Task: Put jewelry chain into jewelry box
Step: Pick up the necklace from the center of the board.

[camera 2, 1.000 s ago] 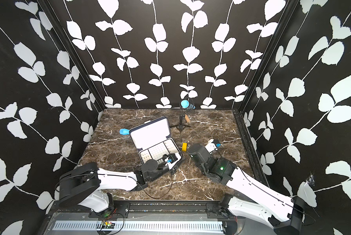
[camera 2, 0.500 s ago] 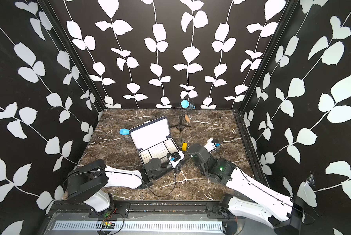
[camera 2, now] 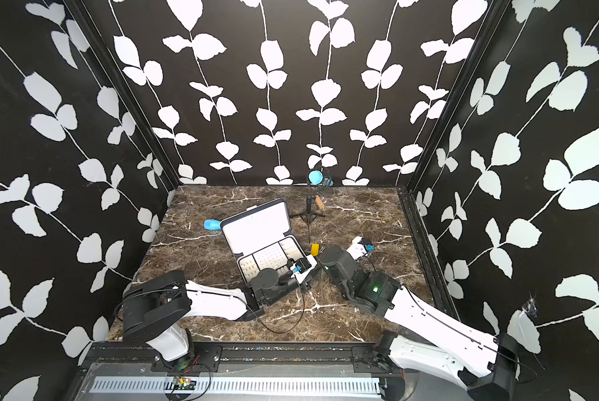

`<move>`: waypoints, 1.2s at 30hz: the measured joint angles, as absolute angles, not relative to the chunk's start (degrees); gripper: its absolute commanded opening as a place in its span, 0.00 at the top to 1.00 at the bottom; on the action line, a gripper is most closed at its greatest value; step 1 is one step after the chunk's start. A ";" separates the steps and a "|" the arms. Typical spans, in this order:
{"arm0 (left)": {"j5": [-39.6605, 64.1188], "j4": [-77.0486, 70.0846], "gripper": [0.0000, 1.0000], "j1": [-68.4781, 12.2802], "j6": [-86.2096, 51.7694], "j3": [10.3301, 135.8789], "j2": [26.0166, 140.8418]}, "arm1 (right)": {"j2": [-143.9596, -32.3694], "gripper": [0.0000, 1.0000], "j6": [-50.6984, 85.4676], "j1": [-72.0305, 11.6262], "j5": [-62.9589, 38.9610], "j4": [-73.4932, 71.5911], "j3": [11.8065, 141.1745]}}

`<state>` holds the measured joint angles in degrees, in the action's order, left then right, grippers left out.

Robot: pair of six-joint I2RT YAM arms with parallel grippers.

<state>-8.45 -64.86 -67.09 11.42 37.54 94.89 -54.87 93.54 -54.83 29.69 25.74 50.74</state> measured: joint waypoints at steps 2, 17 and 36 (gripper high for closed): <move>-8.86 -65.06 0.72 -67.09 11.53 37.54 94.91 | -54.83 1.00 93.43 -54.83 29.69 25.36 50.54; -11.44 -66.22 0.75 -67.09 11.90 38.33 95.09 | -54.85 1.00 92.73 -54.87 29.41 22.55 49.87; -12.97 -67.57 0.98 -67.09 12.14 38.33 95.09 | -55.18 1.00 92.31 -55.11 29.36 21.52 49.74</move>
